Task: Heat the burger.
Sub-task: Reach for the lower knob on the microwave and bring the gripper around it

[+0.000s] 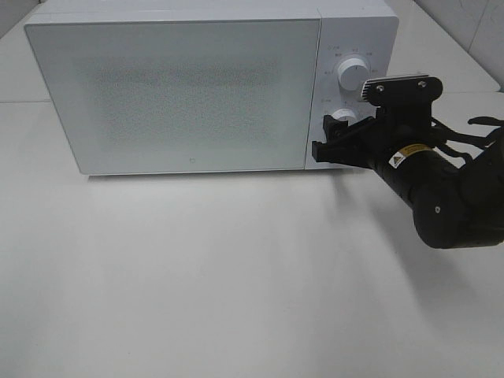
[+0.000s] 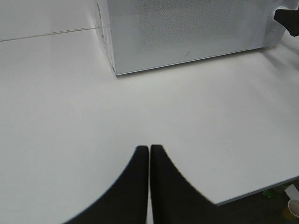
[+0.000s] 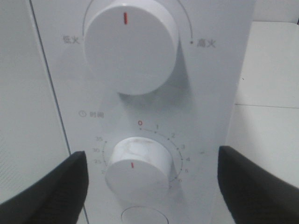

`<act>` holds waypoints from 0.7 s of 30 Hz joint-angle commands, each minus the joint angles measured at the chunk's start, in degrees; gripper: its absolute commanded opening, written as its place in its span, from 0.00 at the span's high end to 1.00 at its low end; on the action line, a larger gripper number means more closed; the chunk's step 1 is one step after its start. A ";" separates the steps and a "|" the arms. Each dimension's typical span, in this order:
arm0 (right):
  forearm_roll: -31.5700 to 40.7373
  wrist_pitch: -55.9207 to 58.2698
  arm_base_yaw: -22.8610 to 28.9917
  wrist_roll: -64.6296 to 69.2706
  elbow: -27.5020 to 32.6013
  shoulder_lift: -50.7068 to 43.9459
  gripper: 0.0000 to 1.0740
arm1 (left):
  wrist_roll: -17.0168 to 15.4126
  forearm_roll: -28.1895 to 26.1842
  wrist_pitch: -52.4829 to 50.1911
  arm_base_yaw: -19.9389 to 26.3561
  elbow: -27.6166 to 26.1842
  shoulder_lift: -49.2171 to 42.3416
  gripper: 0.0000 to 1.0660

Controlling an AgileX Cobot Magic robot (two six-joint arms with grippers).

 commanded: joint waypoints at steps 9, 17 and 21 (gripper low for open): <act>0.11 0.34 0.06 -1.32 -0.57 -0.06 0.35 | -0.11 -0.57 -0.57 0.17 0.11 -0.92 1.00; -2.23 0.34 0.06 -1.32 -0.57 -0.06 0.35 | -0.11 -0.57 -0.57 0.17 0.11 -0.92 1.00; -2.18 0.63 0.06 -1.26 -0.97 0.11 0.35 | -0.11 -0.57 -0.57 0.17 0.11 -0.92 1.00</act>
